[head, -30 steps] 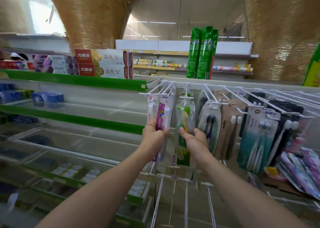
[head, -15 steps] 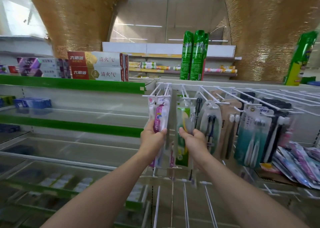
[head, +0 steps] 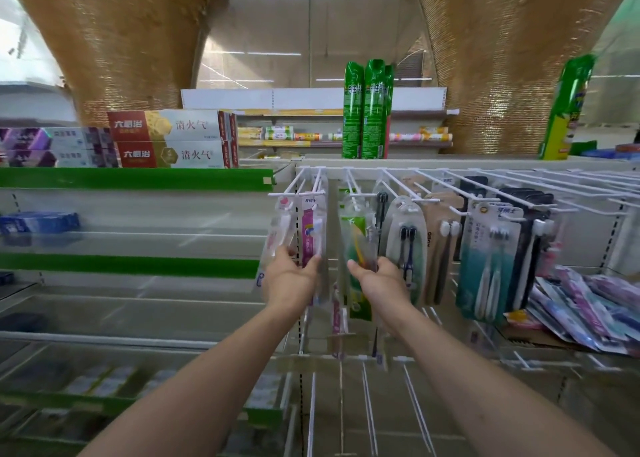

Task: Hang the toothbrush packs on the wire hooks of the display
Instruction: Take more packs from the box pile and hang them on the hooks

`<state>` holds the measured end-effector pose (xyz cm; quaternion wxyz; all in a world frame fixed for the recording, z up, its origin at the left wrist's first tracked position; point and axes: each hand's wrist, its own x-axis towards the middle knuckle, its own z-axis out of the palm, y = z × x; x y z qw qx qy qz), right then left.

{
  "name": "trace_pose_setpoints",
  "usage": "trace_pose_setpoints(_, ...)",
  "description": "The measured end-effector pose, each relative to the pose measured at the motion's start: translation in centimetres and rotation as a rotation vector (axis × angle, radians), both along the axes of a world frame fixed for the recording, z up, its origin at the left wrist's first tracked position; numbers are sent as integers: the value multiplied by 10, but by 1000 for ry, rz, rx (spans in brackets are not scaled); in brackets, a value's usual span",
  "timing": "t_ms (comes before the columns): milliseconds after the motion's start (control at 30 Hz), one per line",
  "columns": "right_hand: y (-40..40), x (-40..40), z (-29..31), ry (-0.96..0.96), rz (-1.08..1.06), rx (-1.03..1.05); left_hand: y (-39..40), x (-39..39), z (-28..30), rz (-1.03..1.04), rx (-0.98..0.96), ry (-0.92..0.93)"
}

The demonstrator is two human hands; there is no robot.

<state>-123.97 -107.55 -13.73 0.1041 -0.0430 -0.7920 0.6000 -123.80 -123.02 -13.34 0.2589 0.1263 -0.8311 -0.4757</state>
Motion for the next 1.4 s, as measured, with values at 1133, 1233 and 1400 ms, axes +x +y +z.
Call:
trace_pose_setpoints(1133,237,101,-25,-84,-237,753,242,42,-34,-653,-741,279)
trace_pose_setpoints(1233,286,103,-29,-122,-248,745,291,45,-39,-679,-722,242)
trace_pose_setpoints(1400,361,100,-37,-140,-252,752,365,41,-48,-666,-630,182)
